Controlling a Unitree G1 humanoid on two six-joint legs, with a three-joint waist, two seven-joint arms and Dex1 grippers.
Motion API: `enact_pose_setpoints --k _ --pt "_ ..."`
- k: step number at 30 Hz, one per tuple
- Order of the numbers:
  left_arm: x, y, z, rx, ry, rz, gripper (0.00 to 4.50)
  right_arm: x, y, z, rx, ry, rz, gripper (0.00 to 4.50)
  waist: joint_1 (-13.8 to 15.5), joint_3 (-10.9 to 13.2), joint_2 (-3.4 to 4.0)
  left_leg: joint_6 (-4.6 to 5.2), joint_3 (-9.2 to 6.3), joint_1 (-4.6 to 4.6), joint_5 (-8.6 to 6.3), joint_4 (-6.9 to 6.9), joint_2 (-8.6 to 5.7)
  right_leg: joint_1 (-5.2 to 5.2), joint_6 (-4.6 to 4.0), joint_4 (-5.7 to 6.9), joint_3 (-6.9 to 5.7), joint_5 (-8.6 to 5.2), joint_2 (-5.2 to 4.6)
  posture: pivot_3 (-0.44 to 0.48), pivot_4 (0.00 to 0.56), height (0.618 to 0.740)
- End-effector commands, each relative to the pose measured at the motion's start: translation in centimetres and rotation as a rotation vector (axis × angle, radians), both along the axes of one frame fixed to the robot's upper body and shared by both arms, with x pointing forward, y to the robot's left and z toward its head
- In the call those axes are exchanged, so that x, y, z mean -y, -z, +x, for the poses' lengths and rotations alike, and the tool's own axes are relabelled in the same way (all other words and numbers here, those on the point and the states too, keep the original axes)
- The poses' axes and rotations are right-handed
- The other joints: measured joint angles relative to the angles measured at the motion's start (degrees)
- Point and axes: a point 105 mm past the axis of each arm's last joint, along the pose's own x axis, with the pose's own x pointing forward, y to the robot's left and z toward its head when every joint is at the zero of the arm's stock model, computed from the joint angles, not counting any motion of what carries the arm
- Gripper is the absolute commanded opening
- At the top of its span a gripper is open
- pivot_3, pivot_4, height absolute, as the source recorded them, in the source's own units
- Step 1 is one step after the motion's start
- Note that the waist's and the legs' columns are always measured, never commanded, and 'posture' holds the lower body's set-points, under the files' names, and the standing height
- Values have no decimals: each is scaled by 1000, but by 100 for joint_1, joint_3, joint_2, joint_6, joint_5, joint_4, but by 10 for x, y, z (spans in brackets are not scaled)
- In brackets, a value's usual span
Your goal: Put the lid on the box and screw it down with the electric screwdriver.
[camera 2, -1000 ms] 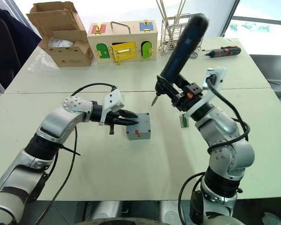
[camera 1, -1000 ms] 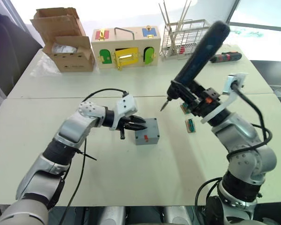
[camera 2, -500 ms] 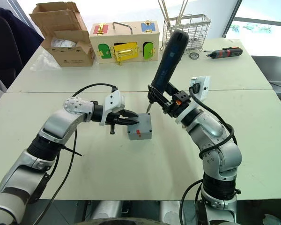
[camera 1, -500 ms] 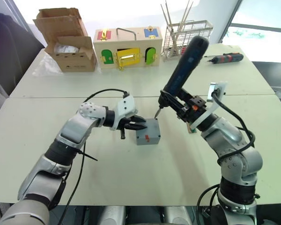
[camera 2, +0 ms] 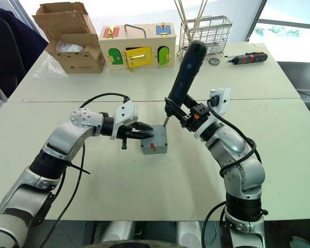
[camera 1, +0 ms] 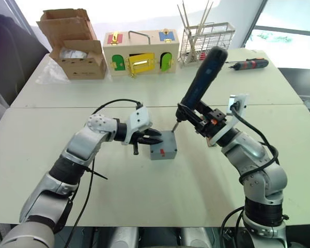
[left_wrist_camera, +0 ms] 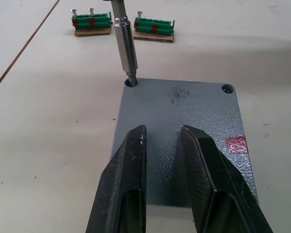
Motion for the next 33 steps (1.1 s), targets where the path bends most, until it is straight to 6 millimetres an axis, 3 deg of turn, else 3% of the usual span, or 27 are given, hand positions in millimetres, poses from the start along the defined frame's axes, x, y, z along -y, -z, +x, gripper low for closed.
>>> enact_pose_setpoints --k 1,9,16,20,26,33 --pt "-1 5 -3 -14 1 9 1076 -5 -6 -6 60 -25 -28 1823 1 0 0 0 0 0 0 0 0 0 0 0 0 0 0 0 150 731" --pt "1 9 -5 -19 10 29 1076 -24 9 -12 47 -122 -141 1823 -4 -9 -9 1 0 11 -1 -1 1 10 0 0 0 0 2 0 150 731" --pt "3 14 -7 -30 8 39 1076 -26 24 -3 -16 -104 -176 1823 -3 -44 -34 2 -1 20 -2 -2 3 21 0 -3 -1 0 3 0 150 731" --pt "4 21 -9 -39 8 56 1076 -35 41 -6 -59 -125 -213 1823 -3 -88 -36 5 -1 26 -3 -6 4 29 0 -5 -1 0 4 0 150 731" --pt "6 24 -10 -45 5 59 1076 -40 46 -2 -57 -112 -234 1823 4 -109 -34 71 -2 133 -42 -30 12 154 -1 -84 -5 -4 16 0 150 731" --pt "4 26 -8 -53 -11 65 1076 -39 61 -1 -84 -76 -253 1823 8 -130 -47 76 -3 144 -47 -29 13 164 0 -86 -5 -4 15 0 150 731"
